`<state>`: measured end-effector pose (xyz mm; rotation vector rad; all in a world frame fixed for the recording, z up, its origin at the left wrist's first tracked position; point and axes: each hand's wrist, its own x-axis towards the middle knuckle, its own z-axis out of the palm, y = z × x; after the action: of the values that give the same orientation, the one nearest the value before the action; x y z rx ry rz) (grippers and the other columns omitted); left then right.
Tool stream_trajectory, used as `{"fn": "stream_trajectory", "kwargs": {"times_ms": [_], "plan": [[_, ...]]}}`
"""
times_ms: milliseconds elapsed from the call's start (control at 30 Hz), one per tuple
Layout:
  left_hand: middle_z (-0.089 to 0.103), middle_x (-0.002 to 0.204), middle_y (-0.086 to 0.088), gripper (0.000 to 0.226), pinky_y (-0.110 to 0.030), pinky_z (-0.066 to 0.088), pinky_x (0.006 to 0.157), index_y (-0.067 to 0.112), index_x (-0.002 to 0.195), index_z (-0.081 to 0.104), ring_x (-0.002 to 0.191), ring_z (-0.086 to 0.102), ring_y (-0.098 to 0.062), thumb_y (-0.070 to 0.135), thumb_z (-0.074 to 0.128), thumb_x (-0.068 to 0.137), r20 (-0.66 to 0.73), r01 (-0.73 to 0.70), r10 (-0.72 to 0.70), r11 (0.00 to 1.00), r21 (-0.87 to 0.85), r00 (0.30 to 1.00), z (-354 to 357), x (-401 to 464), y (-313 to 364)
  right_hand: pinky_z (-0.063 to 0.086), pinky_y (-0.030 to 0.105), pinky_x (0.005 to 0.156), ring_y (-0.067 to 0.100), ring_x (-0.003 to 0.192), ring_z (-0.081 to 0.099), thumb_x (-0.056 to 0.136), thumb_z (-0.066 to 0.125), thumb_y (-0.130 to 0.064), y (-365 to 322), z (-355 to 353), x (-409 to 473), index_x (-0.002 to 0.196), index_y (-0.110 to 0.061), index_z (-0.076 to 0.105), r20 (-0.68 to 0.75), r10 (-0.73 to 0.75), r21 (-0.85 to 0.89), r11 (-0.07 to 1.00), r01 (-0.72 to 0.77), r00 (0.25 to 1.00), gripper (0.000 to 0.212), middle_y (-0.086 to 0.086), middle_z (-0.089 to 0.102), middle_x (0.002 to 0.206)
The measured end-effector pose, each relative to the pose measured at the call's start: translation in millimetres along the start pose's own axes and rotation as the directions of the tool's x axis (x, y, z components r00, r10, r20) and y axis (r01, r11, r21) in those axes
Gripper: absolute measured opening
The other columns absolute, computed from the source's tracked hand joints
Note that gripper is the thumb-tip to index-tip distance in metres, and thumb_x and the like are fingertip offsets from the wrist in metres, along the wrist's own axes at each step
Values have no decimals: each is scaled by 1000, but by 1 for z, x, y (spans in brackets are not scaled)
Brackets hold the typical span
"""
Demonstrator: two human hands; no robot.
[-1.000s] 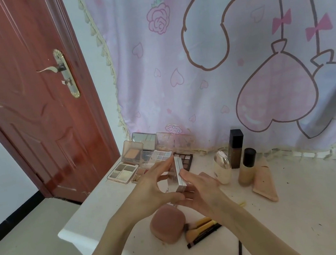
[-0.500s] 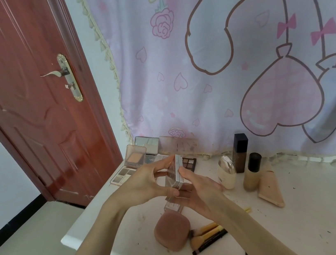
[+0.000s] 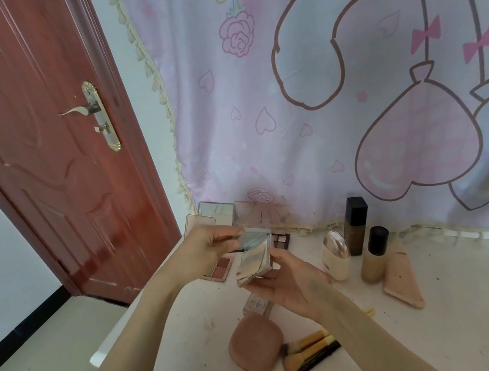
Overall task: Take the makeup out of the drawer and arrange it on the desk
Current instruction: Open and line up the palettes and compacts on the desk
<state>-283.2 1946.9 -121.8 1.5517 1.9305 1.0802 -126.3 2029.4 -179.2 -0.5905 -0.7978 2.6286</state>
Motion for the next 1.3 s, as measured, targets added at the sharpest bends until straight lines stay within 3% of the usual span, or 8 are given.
{"fn": "stream_trajectory", "kwargs": {"times_ms": [67,233,367,600,767,867,1067,1300], "plan": [[67,111,-2,27,-2,41,80,7,115,65,96,59,-7,4,57,89,-72,36,-27,992,120,997,1,11,-6,55,44,85,38,102,62,94,51,-11,-3,0,6,121,5,55,-12,0,-34,999,0,1000,32,28,63,110],[66,114,-4,28,-24,45,89,12,119,63,100,61,-18,8,51,94,-67,33,-11,941,336,998,3,38,-10,58,41,76,35,93,64,96,41,4,-11,0,25,115,2,58,-58,-9,-178,984,-1,998,26,24,64,107],[65,88,3,28,-5,36,62,16,118,64,65,53,5,12,49,96,-21,-3,13,902,431,1000,3,58,-13,56,45,80,35,91,63,95,38,7,-14,-2,33,117,3,56,-95,15,-204,978,-34,995,28,23,64,103],[67,105,-4,26,-6,32,73,13,117,64,98,58,-19,11,51,94,-50,-28,52,917,397,997,15,73,-20,55,43,77,33,87,63,94,35,12,-10,-5,42,127,4,46,-106,27,-163,986,-44,994,36,30,57,120],[57,122,-2,35,-15,34,88,15,127,56,110,54,-17,16,56,92,-220,43,36,937,346,975,18,59,-27,56,41,68,34,84,66,92,38,14,-2,-12,54,125,4,45,-185,-23,-108,994,3,983,36,24,65,99],[59,115,-5,32,-18,36,88,13,121,60,104,55,-18,15,61,88,-379,99,40,935,342,924,24,38,-36,59,39,62,34,84,67,90,39,16,1,-15,57,125,4,43,-233,-54,-95,995,33,971,37,23,65,95],[65,111,-2,26,-3,33,74,13,111,68,88,53,-7,12,64,85,-222,115,-38,932,343,974,39,7,-55,59,37,65,33,82,67,90,40,16,4,-11,54,127,3,42,-232,-105,-73,993,90,967,39,24,64,98],[62,107,2,20,-1,32,72,17,104,71,82,52,-3,16,64,86,-262,105,-12,933,344,965,42,8,-52,60,34,62,27,72,70,92,42,13,6,-6,45,128,0,41,-202,-142,-30,990,139,969,38,19,69,86]]}}
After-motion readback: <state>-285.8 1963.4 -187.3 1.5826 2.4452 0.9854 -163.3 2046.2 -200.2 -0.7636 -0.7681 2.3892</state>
